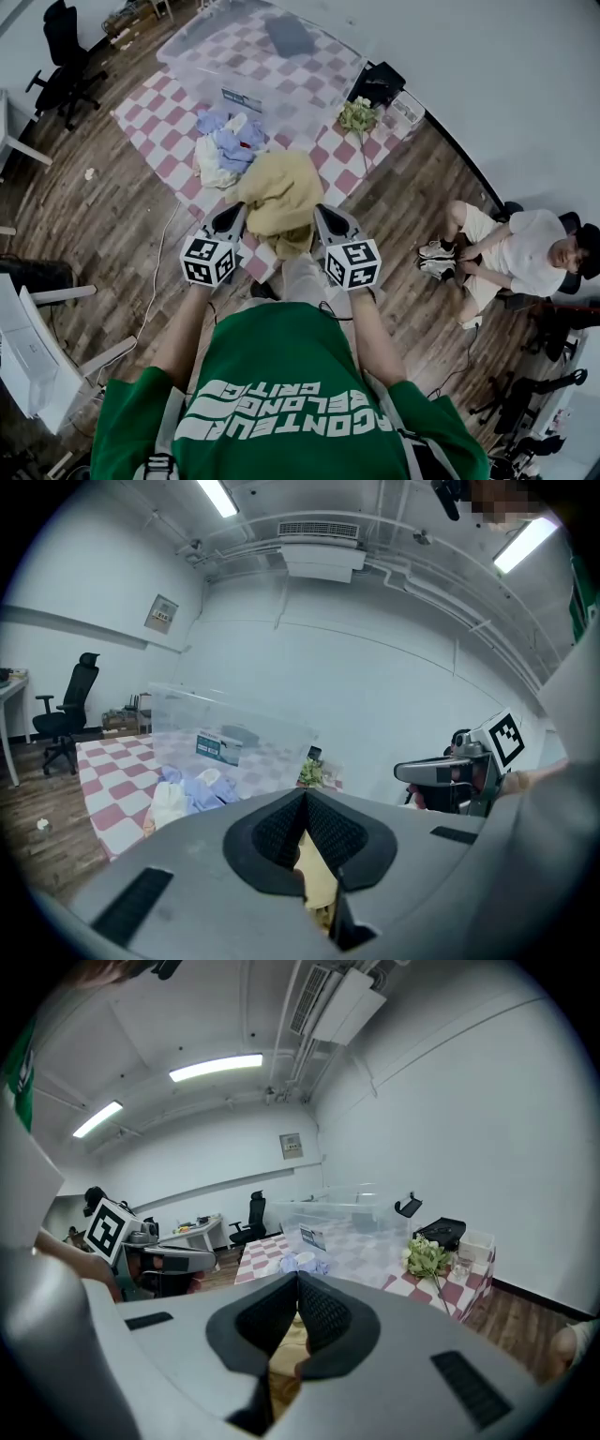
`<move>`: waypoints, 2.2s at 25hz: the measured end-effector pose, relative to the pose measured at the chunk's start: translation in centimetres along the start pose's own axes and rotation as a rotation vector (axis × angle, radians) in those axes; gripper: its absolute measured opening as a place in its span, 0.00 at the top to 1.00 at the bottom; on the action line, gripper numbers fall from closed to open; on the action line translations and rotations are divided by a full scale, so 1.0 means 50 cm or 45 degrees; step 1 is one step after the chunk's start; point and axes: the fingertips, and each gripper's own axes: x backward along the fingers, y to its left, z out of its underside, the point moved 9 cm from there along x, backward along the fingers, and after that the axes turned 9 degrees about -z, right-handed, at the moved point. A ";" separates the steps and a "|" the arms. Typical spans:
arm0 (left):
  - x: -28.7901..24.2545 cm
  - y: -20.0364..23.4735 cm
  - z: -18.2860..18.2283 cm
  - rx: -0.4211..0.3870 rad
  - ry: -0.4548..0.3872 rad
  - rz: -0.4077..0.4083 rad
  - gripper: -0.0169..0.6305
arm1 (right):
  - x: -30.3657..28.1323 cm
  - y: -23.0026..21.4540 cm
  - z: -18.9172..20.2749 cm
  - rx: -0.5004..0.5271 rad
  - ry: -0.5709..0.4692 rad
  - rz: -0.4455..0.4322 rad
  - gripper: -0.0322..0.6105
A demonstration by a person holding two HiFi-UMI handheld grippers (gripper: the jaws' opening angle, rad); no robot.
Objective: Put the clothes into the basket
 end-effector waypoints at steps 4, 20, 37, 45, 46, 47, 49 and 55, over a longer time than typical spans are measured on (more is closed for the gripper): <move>-0.033 0.006 0.014 -0.003 0.051 -0.004 0.98 | -0.024 -0.031 0.017 -0.025 0.043 0.000 0.94; -0.165 0.040 0.073 -0.059 0.288 -0.018 0.67 | -0.105 -0.125 0.106 -0.150 0.268 -0.004 0.91; -0.252 0.079 0.205 -0.090 0.625 -0.092 0.55 | -0.194 -0.222 0.255 -0.462 0.549 -0.161 0.43; -0.269 0.096 0.262 0.057 0.649 -0.081 0.55 | -0.257 -0.220 0.307 -0.511 0.658 -0.261 0.43; -0.271 0.099 0.266 0.078 0.646 -0.078 0.55 | -0.265 -0.222 0.309 -0.512 0.666 -0.272 0.43; -0.274 0.101 0.269 0.095 0.644 -0.074 0.55 | -0.272 -0.223 0.310 -0.515 0.671 -0.282 0.43; -0.277 0.100 0.274 0.125 0.645 -0.064 0.55 | -0.283 -0.222 0.317 -0.535 0.670 -0.302 0.43; -0.289 0.095 0.289 0.246 0.605 -0.013 0.61 | -0.303 -0.219 0.320 -0.551 0.638 -0.291 0.44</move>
